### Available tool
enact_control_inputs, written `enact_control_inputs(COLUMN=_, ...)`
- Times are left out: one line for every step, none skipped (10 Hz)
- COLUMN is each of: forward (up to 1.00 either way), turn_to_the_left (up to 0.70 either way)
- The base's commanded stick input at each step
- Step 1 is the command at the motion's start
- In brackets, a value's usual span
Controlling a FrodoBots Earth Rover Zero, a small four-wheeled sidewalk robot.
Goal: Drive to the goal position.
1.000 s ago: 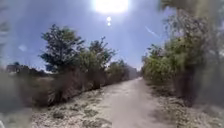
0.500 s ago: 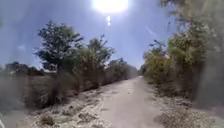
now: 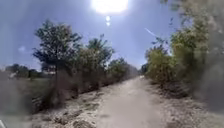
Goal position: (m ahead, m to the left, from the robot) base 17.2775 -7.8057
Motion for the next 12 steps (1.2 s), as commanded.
enact_control_inputs(forward=0.44, turn_to_the_left=0.02)
enact_control_inputs(forward=0.44, turn_to_the_left=0.02)
enact_control_inputs(forward=0.44, turn_to_the_left=0.02)
enact_control_inputs(forward=0.44, turn_to_the_left=0.01)
enact_control_inputs(forward=0.44, turn_to_the_left=-0.08)
enact_control_inputs(forward=0.44, turn_to_the_left=-0.27)
enact_control_inputs(forward=0.44, turn_to_the_left=-0.27)
enact_control_inputs(forward=0.44, turn_to_the_left=0.00)
enact_control_inputs(forward=0.44, turn_to_the_left=0.02)
enact_control_inputs(forward=0.44, turn_to_the_left=0.02)
enact_control_inputs(forward=0.44, turn_to_the_left=0.02)
enact_control_inputs(forward=0.44, turn_to_the_left=0.02)
